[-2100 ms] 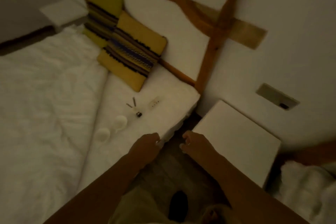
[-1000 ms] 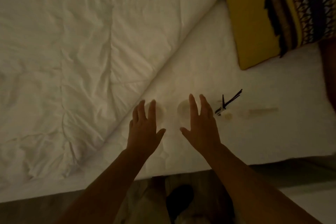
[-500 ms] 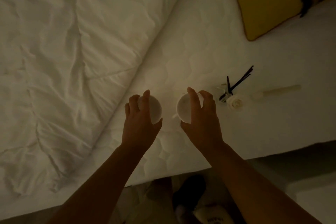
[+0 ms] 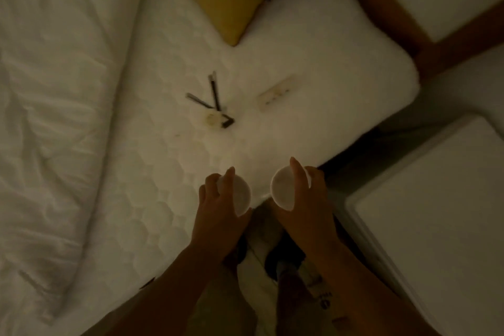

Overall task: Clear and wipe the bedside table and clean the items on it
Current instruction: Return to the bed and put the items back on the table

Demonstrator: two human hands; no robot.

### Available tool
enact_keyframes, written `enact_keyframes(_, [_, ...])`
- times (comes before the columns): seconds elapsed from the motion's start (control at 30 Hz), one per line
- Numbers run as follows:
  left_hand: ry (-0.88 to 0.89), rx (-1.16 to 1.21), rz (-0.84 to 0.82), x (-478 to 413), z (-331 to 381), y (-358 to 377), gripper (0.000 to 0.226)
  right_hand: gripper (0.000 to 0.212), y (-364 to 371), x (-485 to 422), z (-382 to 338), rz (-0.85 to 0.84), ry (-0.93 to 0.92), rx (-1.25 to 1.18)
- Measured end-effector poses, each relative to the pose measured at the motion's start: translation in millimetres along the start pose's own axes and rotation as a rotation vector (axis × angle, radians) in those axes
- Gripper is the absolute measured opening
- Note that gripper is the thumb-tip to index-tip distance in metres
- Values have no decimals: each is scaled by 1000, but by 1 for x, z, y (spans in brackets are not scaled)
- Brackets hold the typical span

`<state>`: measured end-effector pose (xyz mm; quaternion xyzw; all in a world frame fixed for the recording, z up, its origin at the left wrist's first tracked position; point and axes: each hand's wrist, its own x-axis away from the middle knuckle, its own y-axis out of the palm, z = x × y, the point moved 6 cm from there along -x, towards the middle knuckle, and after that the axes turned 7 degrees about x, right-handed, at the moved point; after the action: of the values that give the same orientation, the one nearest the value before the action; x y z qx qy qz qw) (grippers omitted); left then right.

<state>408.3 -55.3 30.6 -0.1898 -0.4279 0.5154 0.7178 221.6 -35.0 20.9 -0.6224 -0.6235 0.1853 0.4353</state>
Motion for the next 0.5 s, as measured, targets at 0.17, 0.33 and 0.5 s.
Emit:
enact_keyframes(0.17, [201,-69,-130,-10,102,70,97,110,-72,23,104,206,185,-8])
enact_keyframes(0.33, [411,-145,-238,-26,194,132,93,107,-133,42,184,377,296,-8])
enact_keyframes(0.5, [568,-189,-330,-34,265,200,90,105,-181,57,255,523,416,26])
